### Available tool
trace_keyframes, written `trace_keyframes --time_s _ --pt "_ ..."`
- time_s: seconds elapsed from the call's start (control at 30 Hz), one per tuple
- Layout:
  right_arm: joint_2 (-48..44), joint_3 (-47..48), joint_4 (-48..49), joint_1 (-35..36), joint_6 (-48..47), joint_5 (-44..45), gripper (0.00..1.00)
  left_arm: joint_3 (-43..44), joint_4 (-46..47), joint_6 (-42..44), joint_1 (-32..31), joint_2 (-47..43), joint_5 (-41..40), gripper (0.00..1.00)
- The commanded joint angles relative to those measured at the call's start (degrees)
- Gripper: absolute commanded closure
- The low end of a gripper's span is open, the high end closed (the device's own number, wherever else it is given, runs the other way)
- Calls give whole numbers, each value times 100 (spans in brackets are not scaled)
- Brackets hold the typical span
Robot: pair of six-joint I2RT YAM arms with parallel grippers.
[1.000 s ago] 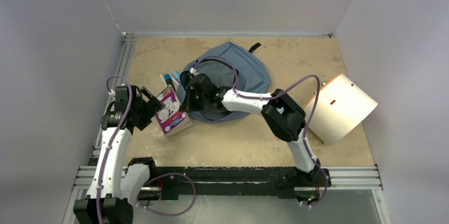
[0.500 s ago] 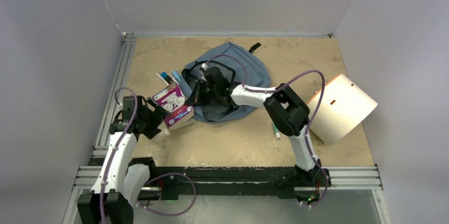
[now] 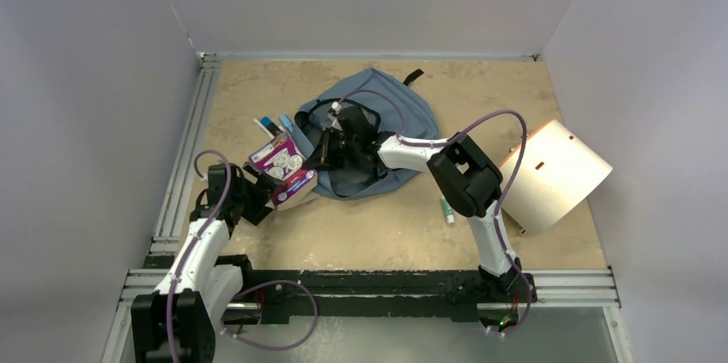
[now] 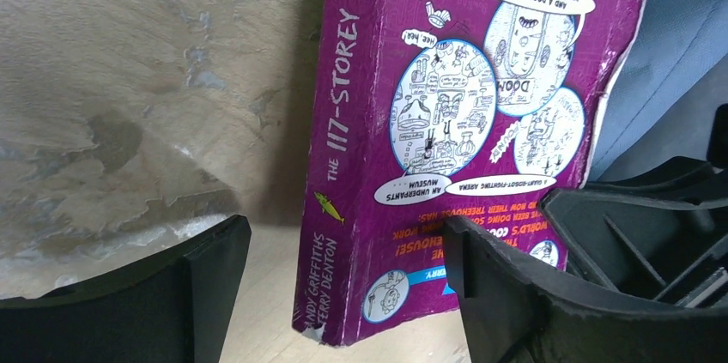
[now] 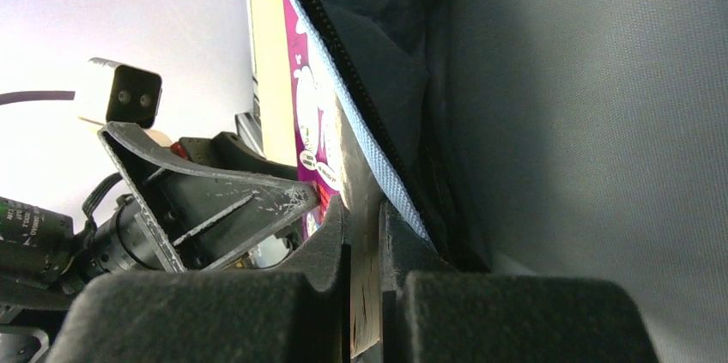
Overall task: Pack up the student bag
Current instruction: Pick up the book from the center of the board.
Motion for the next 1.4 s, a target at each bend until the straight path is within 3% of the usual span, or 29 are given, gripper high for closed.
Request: trace_keyframes --time_s 0.0,0.3,0.43,0.53,0.67,0.73,0.8,0.87,1.13,1.27,1.37 --pt "-73 49 502 -64 131 -456 100 -223 983 -413 -14 42 86 21" --pt "-34 5 268 -59 -172 -413 100 -56 1572 -554 -18 185 338 46" --pt "-83 -32 137 -66 -313 -185 100 45 1409 -510 -16 -4 414 67" --pt "-109 -2 58 -65 -510 -33 90 147 1202 -480 -10 -258 374 76" --pt "-167 136 -169 -59 -847 147 73 437 793 -330 -13 -575 223 100" --pt "-326 94 -179 -56 -1024 170 64 733 425 -188 -15 -648 85 100" --pt "-576 11 -159 -59 -1192 319 47 1157 35 -9 -17 -739 -142 100" --pt "-854 -84 -138 -54 -1384 539 40 1558 -374 159 -13 -866 -356 100" --pt "-2000 -570 210 -58 -2039 833 37 3142 -1760 990 -16 -1117 -860 100" --pt "-2845 -1212 776 -54 -2247 925 35 3553 -2001 1549 -14 -1186 -377 100" --pt "-3405 -1636 1075 -56 -2410 1235 28 3785 -2016 2053 -15 -1151 432 100"
